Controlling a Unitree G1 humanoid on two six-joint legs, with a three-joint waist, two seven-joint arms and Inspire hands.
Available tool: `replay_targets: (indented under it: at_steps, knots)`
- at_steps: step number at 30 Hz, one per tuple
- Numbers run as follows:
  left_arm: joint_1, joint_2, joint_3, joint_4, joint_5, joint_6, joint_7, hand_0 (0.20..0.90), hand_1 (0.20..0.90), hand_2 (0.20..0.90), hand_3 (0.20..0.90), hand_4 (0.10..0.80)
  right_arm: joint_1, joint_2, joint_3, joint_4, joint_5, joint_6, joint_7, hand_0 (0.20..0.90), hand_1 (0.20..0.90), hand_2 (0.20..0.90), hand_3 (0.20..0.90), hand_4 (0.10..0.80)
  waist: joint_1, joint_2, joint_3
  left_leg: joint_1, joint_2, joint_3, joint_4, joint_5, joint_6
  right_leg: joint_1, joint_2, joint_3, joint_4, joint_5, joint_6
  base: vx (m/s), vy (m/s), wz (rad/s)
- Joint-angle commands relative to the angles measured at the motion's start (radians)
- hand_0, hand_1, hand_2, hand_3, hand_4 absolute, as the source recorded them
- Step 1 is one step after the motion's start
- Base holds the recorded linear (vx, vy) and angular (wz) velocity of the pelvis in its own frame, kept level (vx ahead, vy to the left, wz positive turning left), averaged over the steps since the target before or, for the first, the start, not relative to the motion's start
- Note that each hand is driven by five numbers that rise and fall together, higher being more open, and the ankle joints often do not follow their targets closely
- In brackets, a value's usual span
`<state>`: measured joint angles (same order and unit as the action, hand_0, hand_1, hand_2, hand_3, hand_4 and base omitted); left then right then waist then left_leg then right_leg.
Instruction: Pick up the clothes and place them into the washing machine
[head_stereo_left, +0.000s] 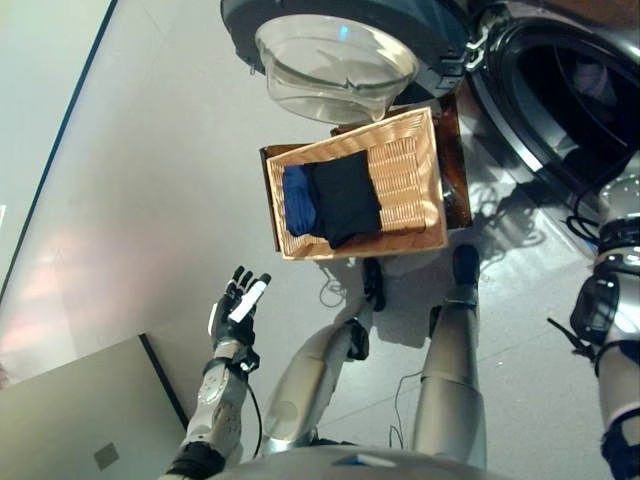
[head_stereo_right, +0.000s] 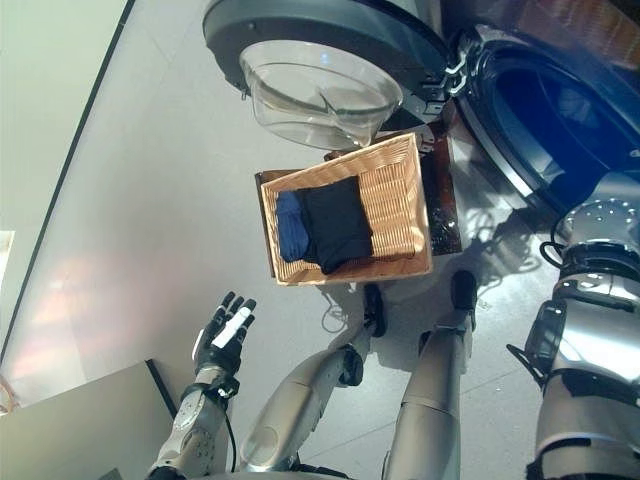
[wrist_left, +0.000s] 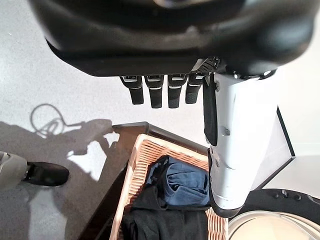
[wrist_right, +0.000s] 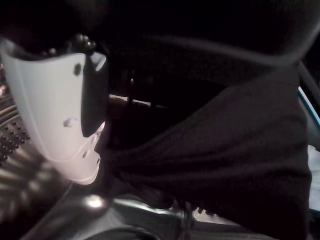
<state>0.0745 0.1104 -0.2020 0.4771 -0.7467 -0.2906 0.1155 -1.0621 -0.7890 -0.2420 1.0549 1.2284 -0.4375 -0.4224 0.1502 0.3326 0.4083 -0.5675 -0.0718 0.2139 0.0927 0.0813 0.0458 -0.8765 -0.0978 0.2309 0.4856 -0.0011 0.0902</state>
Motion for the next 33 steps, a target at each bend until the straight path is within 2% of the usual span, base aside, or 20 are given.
replay_targets:
  at_steps: [1, 4, 6, 7, 8, 10, 11, 13, 15, 16, 17, 18, 19, 26, 33]
  knots:
    - [0.035, 0.098, 0.051, 0.014, 0.024, -0.075, 0.038, 0.900, 0.900, 0.900, 0.900, 0.800, -0.123, -0.229, 0.088, -0.085, -0.042, -0.135, -0.020, 0.200, 0.200, 0.200, 0.200, 0.300, 0.002, 0.033, -0.116, -0.057, 0.015, -0.004, 0.051, -0.018, -0.090, 0.060, 0.058, -0.038, 0.004, -0.077, -0.037, 0.000, 0.000, 0.00]
    - [0.034, 0.099, 0.052, 0.014, 0.022, -0.077, 0.041, 0.900, 0.900, 0.900, 0.900, 0.800, -0.121, -0.229, 0.097, -0.086, -0.076, -0.123, -0.039, 0.200, 0.200, 0.200, 0.200, 0.300, 0.004, 0.032, -0.116, -0.057, 0.015, -0.004, 0.050, -0.017, -0.090, 0.061, 0.058, -0.038, 0.002, -0.075, -0.036, 0.000, 0.000, 0.00]
    - [0.034, 0.103, 0.055, 0.010, 0.022, -0.079, 0.040, 0.900, 0.900, 0.900, 0.900, 0.800, -0.110, -0.239, 0.123, -0.065, -0.128, -0.068, -0.037, 0.200, 0.200, 0.200, 0.200, 0.300, 0.002, 0.029, -0.112, -0.053, 0.013, -0.006, 0.053, -0.024, -0.091, 0.066, 0.056, -0.039, 0.007, -0.084, -0.037, 0.000, 0.000, 0.00]
    - [0.034, 0.106, 0.057, 0.010, 0.023, -0.079, 0.039, 0.900, 0.900, 0.900, 0.900, 0.800, -0.108, -0.253, 0.147, -0.033, -0.173, -0.030, -0.041, 0.516, 0.516, 0.516, 0.516, 0.525, 0.002, 0.026, -0.110, -0.053, 0.014, -0.006, 0.054, -0.023, -0.091, 0.066, 0.055, -0.040, 0.006, -0.082, -0.036, 0.000, 0.000, 0.00]
    - [0.039, 0.110, 0.057, 0.007, 0.023, -0.079, 0.036, 0.900, 0.900, 0.900, 0.900, 0.800, -0.111, -0.271, 0.178, 0.002, -0.249, 0.019, -0.059, 0.900, 0.900, 0.900, 0.900, 0.800, 0.003, 0.023, -0.107, -0.055, 0.015, -0.007, 0.054, -0.022, -0.091, 0.065, 0.055, -0.040, 0.007, -0.081, -0.037, -0.023, -0.018, 0.03]
    - [0.039, 0.126, 0.062, 0.000, 0.027, -0.081, 0.033, 0.900, 0.900, 0.900, 0.900, 0.800, -0.157, -0.305, 0.280, 0.062, -0.395, 0.105, -0.090, 0.900, 0.900, 0.900, 0.900, 0.800, 0.005, 0.018, -0.102, -0.057, 0.016, -0.004, 0.057, -0.020, -0.091, 0.063, 0.055, -0.041, 0.006, -0.076, -0.036, -0.024, -0.012, 0.05]
    - [0.039, 0.123, 0.065, -0.002, 0.028, -0.083, 0.038, 0.900, 0.900, 0.900, 0.900, 0.800, -0.180, -0.301, 0.303, 0.077, -0.406, 0.118, -0.108, 0.900, 0.900, 0.900, 0.900, 0.800, 0.001, 0.018, -0.097, -0.059, 0.017, -0.004, 0.058, -0.020, -0.091, 0.062, 0.055, -0.041, 0.005, -0.073, -0.036, -0.039, -0.010, 0.04]
    - [0.041, 0.134, 0.069, -0.014, 0.034, -0.080, 0.043, 0.900, 0.900, 0.900, 0.900, 0.800, -0.226, -0.310, 0.372, 0.148, -0.545, 0.203, -0.137, 0.900, 0.900, 0.900, 0.900, 0.800, 0.002, 0.013, -0.093, -0.057, 0.016, -0.005, 0.058, -0.019, -0.090, 0.065, 0.054, -0.042, 0.000, -0.069, -0.036, -0.006, -0.003, -0.02]
    - [0.040, 0.128, 0.071, -0.015, 0.035, -0.079, 0.043, 0.900, 0.900, 0.900, 0.900, 0.800, -0.244, -0.309, 0.387, 0.154, -0.546, 0.205, -0.138, 0.900, 0.900, 0.900, 0.900, 0.800, 0.000, 0.018, -0.090, -0.061, 0.017, -0.003, 0.058, -0.014, -0.090, 0.062, 0.056, -0.041, -0.003, -0.061, -0.037, -0.003, -0.002, -0.02]
    - [0.041, 0.143, 0.083, -0.026, 0.041, -0.076, 0.053, 0.900, 0.900, 0.900, 0.900, 0.800, -0.306, -0.300, 0.482, 0.173, -0.701, 0.287, -0.196, 0.900, 0.900, 0.900, 0.900, 0.800, 0.002, 0.012, -0.089, -0.060, 0.015, -0.003, 0.059, -0.018, -0.089, 0.065, 0.056, -0.044, -0.003, -0.063, -0.036, 0.000, 0.000, 0.00]
    - [0.041, 0.145, 0.090, -0.030, 0.046, -0.077, 0.059, 0.900, 0.900, 0.900, 0.900, 0.800, -0.318, -0.300, 0.510, 0.175, -0.775, 0.319, -0.223, 0.900, 0.900, 0.900, 0.900, 0.800, 0.000, 0.011, -0.086, -0.062, 0.015, -0.004, 0.059, -0.017, -0.088, 0.066, 0.056, -0.043, -0.005, -0.060, -0.036, 0.000, 0.000, 0.00]
    - [0.041, 0.143, 0.091, -0.031, 0.046, -0.076, 0.060, 0.900, 0.900, 0.900, 0.900, 0.800, -0.322, -0.298, 0.512, 0.174, -0.777, 0.321, -0.225, 0.900, 0.900, 0.900, 0.900, 0.800, 0.000, 0.012, -0.086, -0.065, 0.016, -0.002, 0.058, -0.013, -0.088, 0.063, 0.058, -0.042, -0.008, -0.053, -0.036, 0.000, 0.000, 0.00]
    - [0.038, 0.148, 0.100, -0.036, 0.050, -0.076, 0.064, 0.900, 0.900, 0.900, 0.900, 0.800, -0.344, -0.300, 0.560, 0.180, -0.863, 0.367, -0.226, 0.900, 0.900, 0.900, 0.900, 0.800, 0.000, 0.008, -0.086, -0.061, 0.014, -0.005, 0.056, -0.016, -0.088, 0.067, 0.058, -0.044, -0.011, -0.057, -0.036, 0.000, 0.000, 0.00]
    - [0.034, 0.137, 0.100, -0.037, 0.040, -0.073, 0.061, 0.900, 0.900, 0.900, 0.900, 0.800, -0.402, -0.284, 0.627, 0.251, -0.936, 0.417, -0.224, 0.900, 0.900, 0.900, 0.900, 0.800, -0.002, 0.000, -0.084, -0.064, 0.015, -0.005, 0.059, -0.015, -0.087, 0.068, 0.060, -0.045, -0.013, -0.052, -0.037, 0.000, 0.000, 0.00]
    - [0.024, 0.122, 0.097, -0.019, 0.042, -0.076, 0.059, 0.900, 0.900, 0.900, 0.900, 0.800, -0.331, -0.234, 0.551, 0.242, -0.948, 0.402, -0.256, 0.900, 0.900, 0.900, 0.900, 0.800, 0.001, 0.002, -0.086, -0.068, 0.015, -0.002, 0.058, -0.009, -0.084, 0.067, 0.062, -0.039, -0.025, -0.038, -0.037, 0.000, 0.004, 0.00]
